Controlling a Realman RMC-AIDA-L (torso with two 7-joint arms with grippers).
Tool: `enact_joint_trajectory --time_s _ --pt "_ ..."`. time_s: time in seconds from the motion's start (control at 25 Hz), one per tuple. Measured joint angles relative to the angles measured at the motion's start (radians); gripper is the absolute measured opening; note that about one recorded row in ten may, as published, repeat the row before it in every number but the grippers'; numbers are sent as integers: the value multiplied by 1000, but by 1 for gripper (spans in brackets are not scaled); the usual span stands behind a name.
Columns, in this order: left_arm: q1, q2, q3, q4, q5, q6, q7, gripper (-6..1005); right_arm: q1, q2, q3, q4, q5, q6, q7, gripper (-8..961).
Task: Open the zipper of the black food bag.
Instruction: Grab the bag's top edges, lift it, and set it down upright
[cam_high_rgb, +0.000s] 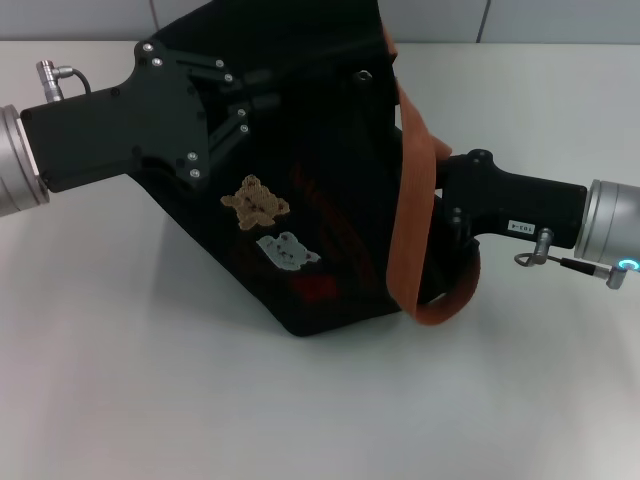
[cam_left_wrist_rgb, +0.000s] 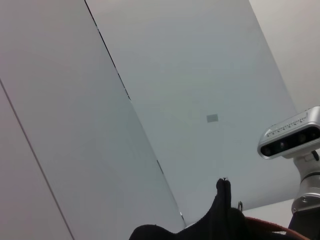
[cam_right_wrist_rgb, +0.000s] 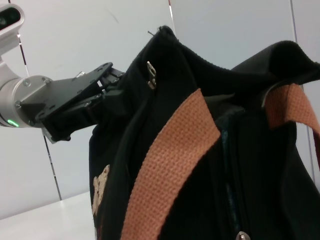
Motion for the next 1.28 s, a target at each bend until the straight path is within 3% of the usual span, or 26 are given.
enact_joint_trajectory --time_s 0.48,0.8,1.0,1.2,1.28 --pt "1 0 1 -8 -2 15 0 101 -43 0 15 -26 12 -18 10 5" --pt "-3 0 2 -8 -2 19 0 101 -58 2 17 -31 21 -19 4 193" --pt "-4 0 7 -8 -3 22 0 101 -43 5 7 -26 21 -4 3 393" --pt "-9 -1 34 -9 -12 25 2 101 -17 7 2 -10 18 21 7 485" --pt "-10 -1 37 -9 -13 25 2 101 -7 7 0 4 16 32 8 481"
